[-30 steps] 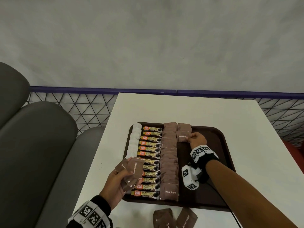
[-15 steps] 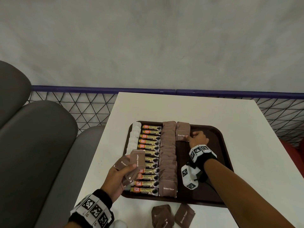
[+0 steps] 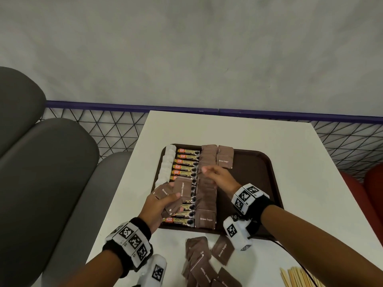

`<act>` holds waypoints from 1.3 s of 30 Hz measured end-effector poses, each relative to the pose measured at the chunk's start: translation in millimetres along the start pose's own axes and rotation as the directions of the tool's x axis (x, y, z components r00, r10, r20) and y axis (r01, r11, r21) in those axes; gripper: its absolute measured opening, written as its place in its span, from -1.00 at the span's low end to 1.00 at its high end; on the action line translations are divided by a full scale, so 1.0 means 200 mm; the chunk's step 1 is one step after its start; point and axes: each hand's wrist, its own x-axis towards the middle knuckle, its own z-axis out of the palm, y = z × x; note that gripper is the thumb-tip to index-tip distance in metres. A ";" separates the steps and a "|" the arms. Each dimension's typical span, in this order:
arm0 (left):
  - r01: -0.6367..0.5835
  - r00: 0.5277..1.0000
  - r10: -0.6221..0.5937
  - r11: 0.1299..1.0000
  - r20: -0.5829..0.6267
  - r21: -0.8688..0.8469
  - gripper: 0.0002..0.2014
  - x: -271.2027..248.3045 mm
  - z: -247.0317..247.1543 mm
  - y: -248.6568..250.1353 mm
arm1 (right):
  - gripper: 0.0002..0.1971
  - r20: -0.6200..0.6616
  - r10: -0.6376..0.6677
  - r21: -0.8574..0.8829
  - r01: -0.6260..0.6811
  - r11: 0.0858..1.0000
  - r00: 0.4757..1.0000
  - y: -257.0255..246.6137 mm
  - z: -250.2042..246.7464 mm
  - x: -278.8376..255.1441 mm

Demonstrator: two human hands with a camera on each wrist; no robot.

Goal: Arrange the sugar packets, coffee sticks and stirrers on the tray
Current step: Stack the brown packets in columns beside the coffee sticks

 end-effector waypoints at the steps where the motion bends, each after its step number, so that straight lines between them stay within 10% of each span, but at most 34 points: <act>1: 0.003 1.000 -0.003 1.000 0.003 0.005 -0.68 0.00 0.01 0.00 | -0.71 0.064 -0.001 -0.013 0.001 1.000 0.998 -0.02 0.02 -0.02; 9: 0.029 0.999 -0.030 0.999 0.043 0.026 -0.68 -0.02 0.04 -0.02 | -0.91 0.292 -0.033 -0.012 0.038 0.999 0.956 -0.05 0.09 -0.08; 18: 0.114 0.990 -0.112 0.993 0.086 -0.019 -0.72 -0.01 0.01 -0.01 | -0.97 -0.100 0.040 0.062 -0.034 0.997 0.994 0.02 -0.11 -0.03; 25: 0.117 0.993 -0.117 0.993 0.031 -0.011 -0.72 0.02 -0.03 -0.01 | -0.87 -0.497 0.155 0.029 -0.162 0.986 0.854 0.20 -0.30 0.14; 39: 0.148 0.989 -0.148 0.989 -0.022 0.025 -0.77 0.08 -0.11 0.03 | -0.88 -0.512 0.209 -0.150 -0.326 0.933 0.833 0.26 -0.28 0.33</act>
